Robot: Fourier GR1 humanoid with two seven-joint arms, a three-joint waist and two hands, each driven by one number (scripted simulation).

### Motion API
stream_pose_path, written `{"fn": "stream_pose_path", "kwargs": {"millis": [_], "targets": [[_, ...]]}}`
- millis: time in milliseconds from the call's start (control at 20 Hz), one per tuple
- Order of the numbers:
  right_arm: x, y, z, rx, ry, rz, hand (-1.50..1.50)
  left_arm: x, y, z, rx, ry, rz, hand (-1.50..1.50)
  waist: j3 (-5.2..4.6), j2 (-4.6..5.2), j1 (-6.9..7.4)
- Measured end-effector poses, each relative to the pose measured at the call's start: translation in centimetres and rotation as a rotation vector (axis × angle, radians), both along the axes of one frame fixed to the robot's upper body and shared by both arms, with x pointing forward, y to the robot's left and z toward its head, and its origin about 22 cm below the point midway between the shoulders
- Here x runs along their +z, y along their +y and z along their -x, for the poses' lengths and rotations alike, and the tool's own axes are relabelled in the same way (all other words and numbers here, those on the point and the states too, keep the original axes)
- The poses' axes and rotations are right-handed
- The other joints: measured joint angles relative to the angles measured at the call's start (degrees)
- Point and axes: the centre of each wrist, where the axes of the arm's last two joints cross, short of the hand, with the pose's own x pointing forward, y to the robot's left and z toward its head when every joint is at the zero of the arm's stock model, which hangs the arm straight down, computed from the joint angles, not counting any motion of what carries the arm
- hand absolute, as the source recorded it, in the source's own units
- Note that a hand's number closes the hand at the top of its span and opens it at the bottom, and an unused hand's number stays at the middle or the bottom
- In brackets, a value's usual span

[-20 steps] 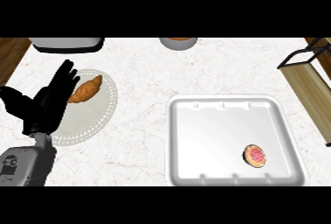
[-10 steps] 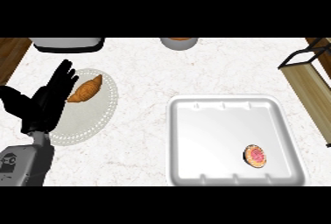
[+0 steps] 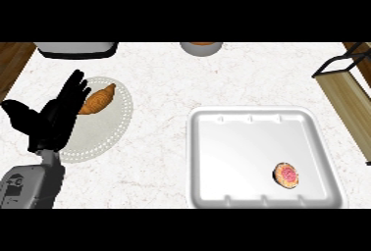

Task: Pick the lemon from the tray and place it in the tiered shelf

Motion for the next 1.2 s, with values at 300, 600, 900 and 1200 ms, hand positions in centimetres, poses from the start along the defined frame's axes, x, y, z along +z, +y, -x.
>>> {"fn": "stream_pose_path", "kwargs": {"millis": [300, 600, 900, 1200], "targets": [[-2.0, -2.6, -0.7, -0.137, -0.011, -0.034, -1.5, 0.9, 0.0, -0.6, -0.007, -0.003, 0.001, 0.0, 0.03, 0.09, 0.24], [-3.2, -4.7, -2.0, -0.177, -0.146, -0.021, -1.5, 1.1, -0.3, -0.9, -0.003, -0.003, 0.0, 0.0, 0.04, 0.13, 0.34], [-1.8, -7.9, -0.6, -0.167, -0.235, -0.034, -1.5, 1.0, -0.4, -0.1, -0.005, -0.004, 0.003, 0.0, 0.03, 0.03, 0.24], [-0.1, -11.2, 2.4, -0.075, -0.159, -0.195, -1.5, 0.8, -0.1, -0.1, 0.007, -0.004, 0.003, 0.0, 0.02, -0.04, -0.26]]}}
